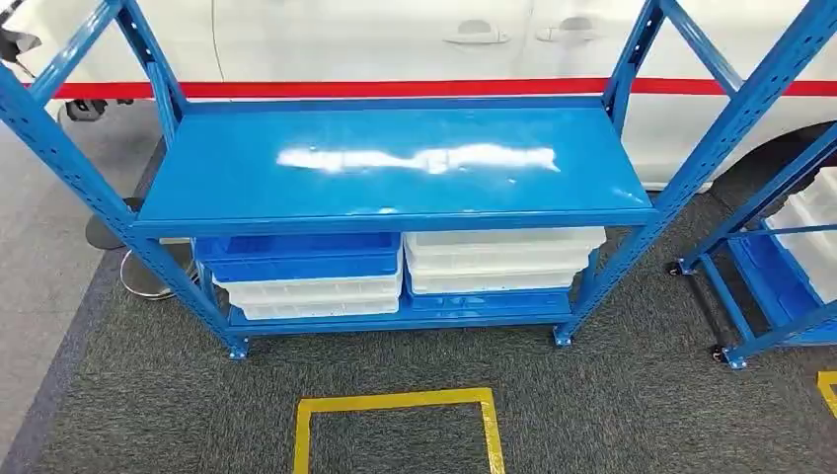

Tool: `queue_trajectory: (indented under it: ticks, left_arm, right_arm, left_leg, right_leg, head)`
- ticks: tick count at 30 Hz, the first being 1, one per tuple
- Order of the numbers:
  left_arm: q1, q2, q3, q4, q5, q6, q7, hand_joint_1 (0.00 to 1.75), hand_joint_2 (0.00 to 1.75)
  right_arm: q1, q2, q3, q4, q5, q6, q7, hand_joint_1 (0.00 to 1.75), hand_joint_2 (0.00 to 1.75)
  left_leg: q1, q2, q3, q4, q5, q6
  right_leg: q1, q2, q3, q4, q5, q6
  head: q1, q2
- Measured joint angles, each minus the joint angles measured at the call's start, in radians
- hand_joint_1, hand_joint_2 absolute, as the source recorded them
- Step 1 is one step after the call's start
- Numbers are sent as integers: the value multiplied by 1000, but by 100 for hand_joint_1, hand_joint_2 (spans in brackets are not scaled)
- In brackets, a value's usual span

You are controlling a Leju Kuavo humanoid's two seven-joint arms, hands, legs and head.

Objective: Take the parts from the cabinet and place them on the table.

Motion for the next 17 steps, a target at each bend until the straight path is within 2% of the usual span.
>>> queue_trajectory:
  ticks: [1,3,4,6,7,9,10,15,17]
  left_arm:
    - [0,0,2,0,0,0,0,0,0]
    - [0,0,6,0,0,1,1,0,0]
    - [-1,0,8,0,0,3,5,0,0]
    - [0,0,11,0,-4,9,7,0,0]
    - [-1,0,11,0,-4,13,8,0,175]
    - [-1,0,12,0,-6,18,11,0,175]
    - [-1,0,12,0,-6,22,15,0,175]
    - [-1,-1,14,0,-16,49,40,0,175]
    - [0,-1,7,0,-7,52,63,0,175]
  right_arm:
    - [0,0,0,0,0,0,0,0,0]
    - [0,0,0,0,0,-1,0,0,0]
    - [0,0,0,0,0,-1,0,0,0]
    - [0,0,0,0,1,0,0,0,0]
    - [0,0,0,0,3,0,0,0,0]
    - [0,0,-1,0,5,3,0,0,0]
    - [0,0,-1,0,6,6,1,0,175]
    - [0,0,-4,0,10,8,6,0,175]
    - [1,-1,2,-1,6,2,29,0,175]
  left_leg:
    - [-2,0,0,0,0,3]
    - [-3,0,0,1,-1,5]
    - [-3,0,0,2,-1,5]
    - [-4,0,-1,4,-3,7]
    - [-4,0,-1,4,-3,7]
    - [-4,0,0,4,-3,7]
    - [-4,0,0,4,-3,7]
    - [-2,0,1,2,-3,7]
    - [-1,0,1,2,-2,7]
  right_leg:
    - [-2,0,0,0,-1,5]
    - [-3,0,1,-2,0,13]
    - [-4,0,2,-3,1,22]
    - [-6,0,3,-5,1,47]
    - [-6,0,3,-5,1,50]
    - [-6,0,3,-5,1,51]
    - [-6,0,3,-5,1,51]
    - [-4,0,3,-5,1,51]
    - [-3,0,2,-5,1,51]
  head:
    - [0,0]
    - [0,0]
    - [0,0]
    - [0,0]
    - [0,0]
    - [0,0]
    - [0,0]
    - [0,0]
    - [0,0]
